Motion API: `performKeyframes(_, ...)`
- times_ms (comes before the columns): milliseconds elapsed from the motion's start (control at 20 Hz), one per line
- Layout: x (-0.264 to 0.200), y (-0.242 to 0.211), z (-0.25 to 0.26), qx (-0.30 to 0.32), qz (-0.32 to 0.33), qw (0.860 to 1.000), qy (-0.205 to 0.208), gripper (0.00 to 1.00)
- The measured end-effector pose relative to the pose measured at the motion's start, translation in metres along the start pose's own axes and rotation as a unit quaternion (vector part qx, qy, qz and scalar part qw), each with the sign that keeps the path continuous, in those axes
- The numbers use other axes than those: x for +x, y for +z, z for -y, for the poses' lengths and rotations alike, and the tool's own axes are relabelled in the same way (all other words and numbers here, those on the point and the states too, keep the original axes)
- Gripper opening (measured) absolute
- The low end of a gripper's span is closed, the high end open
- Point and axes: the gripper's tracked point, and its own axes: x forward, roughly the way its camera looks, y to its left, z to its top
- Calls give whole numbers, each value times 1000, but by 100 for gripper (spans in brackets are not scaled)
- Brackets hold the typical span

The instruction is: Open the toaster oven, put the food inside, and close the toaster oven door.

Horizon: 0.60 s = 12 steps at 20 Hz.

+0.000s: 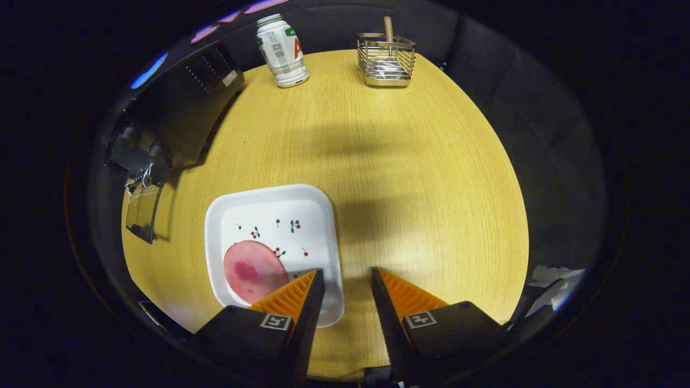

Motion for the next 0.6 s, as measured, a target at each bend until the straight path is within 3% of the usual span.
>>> performKeyframes(100,8,1,-7,-25,-27,999,19,59)
performKeyframes(200,5,0,-17,-30,-51,998,26,27)
performKeyframes(350,6,1,-14,-28,-60,997,39,24)
performKeyframes(500,2,-1,-20,-47,-53,994,84,8)
performKeyframes(600,6,-4,-22,-40,-54,993,96,5)
